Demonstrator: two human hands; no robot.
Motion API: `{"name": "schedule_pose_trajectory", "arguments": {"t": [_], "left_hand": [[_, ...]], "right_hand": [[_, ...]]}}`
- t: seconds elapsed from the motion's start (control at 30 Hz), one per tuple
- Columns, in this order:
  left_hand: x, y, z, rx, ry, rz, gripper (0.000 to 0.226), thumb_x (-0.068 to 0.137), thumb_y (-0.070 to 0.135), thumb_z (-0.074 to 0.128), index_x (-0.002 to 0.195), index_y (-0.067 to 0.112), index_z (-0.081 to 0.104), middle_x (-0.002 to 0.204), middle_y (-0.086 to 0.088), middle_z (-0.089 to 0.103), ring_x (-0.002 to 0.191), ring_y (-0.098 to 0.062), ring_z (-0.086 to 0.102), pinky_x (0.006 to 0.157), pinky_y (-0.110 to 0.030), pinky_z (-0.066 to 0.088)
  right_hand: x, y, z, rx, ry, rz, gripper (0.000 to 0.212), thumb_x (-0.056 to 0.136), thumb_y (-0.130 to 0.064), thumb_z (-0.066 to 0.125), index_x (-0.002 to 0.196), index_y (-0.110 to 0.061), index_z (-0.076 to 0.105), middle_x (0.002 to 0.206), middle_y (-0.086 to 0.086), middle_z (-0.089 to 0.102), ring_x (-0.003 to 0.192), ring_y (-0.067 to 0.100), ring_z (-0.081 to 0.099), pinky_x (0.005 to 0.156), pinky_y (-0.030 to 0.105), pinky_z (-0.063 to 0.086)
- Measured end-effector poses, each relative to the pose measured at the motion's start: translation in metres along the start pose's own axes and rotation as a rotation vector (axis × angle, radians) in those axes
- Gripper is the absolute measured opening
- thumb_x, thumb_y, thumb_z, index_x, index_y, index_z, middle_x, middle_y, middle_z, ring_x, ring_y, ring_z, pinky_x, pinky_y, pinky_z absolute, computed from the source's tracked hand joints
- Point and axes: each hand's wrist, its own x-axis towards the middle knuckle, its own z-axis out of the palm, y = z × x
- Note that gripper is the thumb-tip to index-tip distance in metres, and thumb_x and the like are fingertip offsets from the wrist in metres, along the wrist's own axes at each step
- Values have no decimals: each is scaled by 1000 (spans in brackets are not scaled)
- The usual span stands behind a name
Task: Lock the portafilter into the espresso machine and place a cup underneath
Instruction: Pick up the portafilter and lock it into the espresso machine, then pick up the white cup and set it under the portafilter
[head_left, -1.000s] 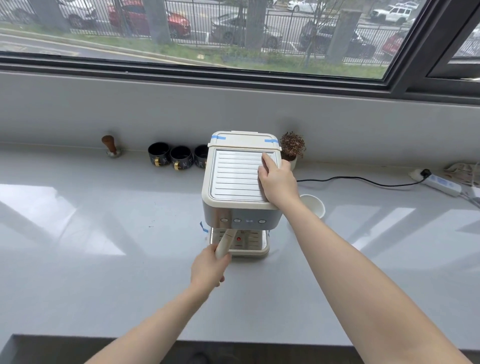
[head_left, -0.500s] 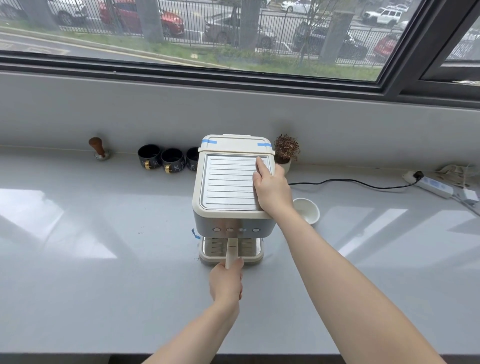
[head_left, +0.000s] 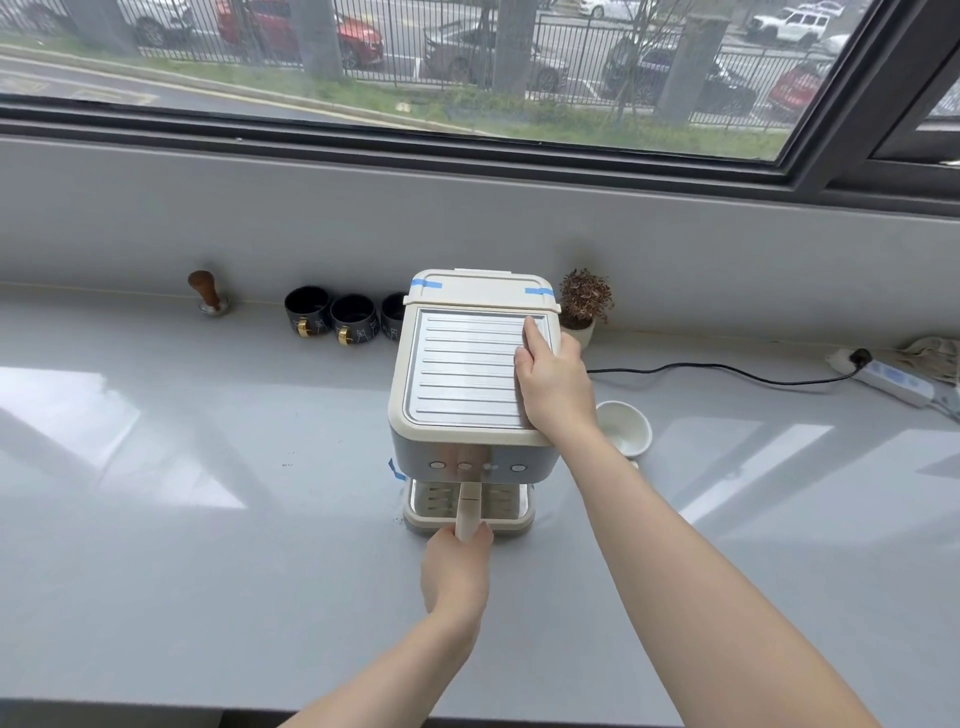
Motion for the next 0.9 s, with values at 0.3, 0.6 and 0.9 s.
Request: {"name": "schedule_pose_trajectory", "arguments": {"t": [0.3, 0.6, 0.9], "left_hand": [[-3, 26, -44, -13, -149, 142, 28, 85, 38, 42, 102, 17, 47, 88, -3, 59, 69, -21, 58, 65, -38, 57], [19, 100, -100, 181, 179, 986, 38, 93, 31, 34, 129, 26, 45, 132, 8, 42, 120, -9, 42, 93, -30, 40], [38, 97, -97, 509, 260, 1139, 46, 91, 31, 23, 123, 22, 54, 146, 0, 42, 126, -17, 44, 83, -36, 52]], "right_hand": [[-3, 3, -5, 74, 5, -13, 46, 97, -38, 33, 142, -35, 34, 145, 10, 36, 125, 32, 44, 96, 42, 41], [-8, 12, -12, 299, 16, -42, 41, 95, -25, 46, 136, -21, 50, 147, 6, 42, 133, 19, 40, 103, 27, 30], [-21, 105, -19, 296, -66, 86, 38, 91, -12, 50, 129, -15, 54, 126, 6, 63, 104, 22, 61, 84, 26, 45]]}}
